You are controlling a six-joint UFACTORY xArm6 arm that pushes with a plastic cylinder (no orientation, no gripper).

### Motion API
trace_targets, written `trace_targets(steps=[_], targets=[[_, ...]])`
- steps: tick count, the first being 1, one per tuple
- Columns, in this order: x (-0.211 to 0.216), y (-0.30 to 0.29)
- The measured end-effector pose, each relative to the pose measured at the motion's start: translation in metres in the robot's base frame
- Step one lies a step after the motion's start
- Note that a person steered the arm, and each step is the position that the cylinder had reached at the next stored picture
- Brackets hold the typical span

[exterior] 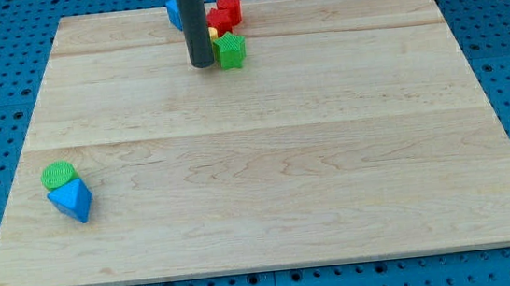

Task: Nudge the group of blocks right a bit

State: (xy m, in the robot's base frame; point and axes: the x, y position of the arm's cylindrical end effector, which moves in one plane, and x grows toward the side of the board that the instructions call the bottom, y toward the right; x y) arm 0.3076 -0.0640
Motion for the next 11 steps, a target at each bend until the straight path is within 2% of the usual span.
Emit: trace_targets(steps=[2,3,4,5,6,9,11], targets=[[-0.011,-0.021],[-0.023,-0.103],[-0.054,-0.149],[-0.099,-0.139],[-0.116,-0.113],[-0.115,-0.048],[-0.103,-0.043]])
